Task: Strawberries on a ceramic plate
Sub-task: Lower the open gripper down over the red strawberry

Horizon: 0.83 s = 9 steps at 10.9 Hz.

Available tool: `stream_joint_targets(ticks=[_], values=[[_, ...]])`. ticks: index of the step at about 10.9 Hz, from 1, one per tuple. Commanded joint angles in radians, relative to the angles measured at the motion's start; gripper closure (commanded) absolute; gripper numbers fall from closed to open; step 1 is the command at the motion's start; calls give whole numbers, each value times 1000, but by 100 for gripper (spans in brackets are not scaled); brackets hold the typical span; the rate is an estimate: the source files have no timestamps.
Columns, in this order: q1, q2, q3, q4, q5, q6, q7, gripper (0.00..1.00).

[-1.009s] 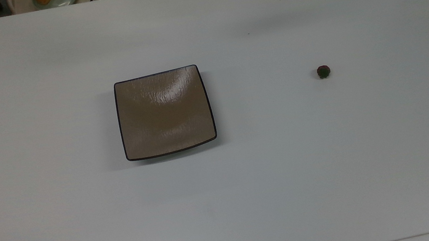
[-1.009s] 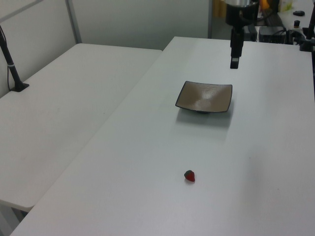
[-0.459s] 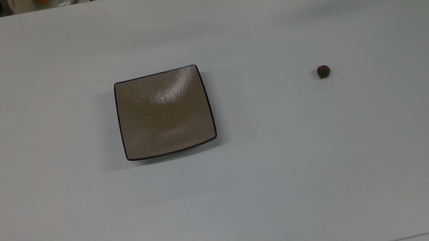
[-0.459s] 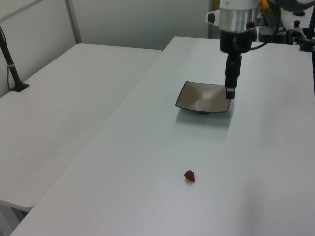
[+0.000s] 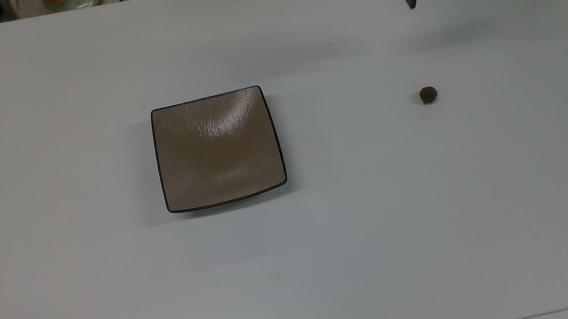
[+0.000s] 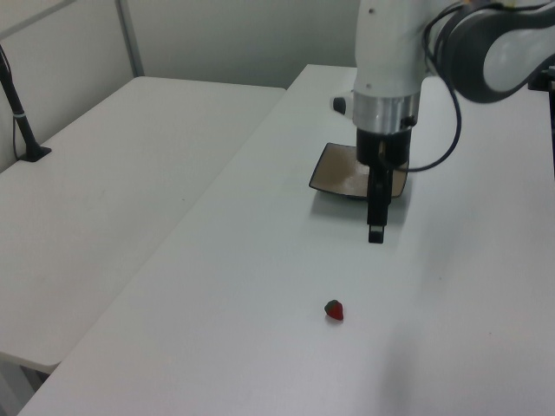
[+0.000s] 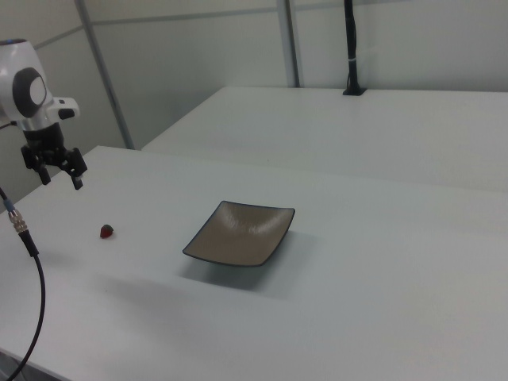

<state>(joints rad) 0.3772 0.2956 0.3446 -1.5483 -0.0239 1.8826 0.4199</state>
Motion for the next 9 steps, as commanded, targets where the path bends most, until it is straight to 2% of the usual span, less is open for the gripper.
stream_joint_targets(ticks=[1,9], values=[[17,92,-3,20,-73,68,19,0],[35,258,-10,4,-206,248,28,0]])
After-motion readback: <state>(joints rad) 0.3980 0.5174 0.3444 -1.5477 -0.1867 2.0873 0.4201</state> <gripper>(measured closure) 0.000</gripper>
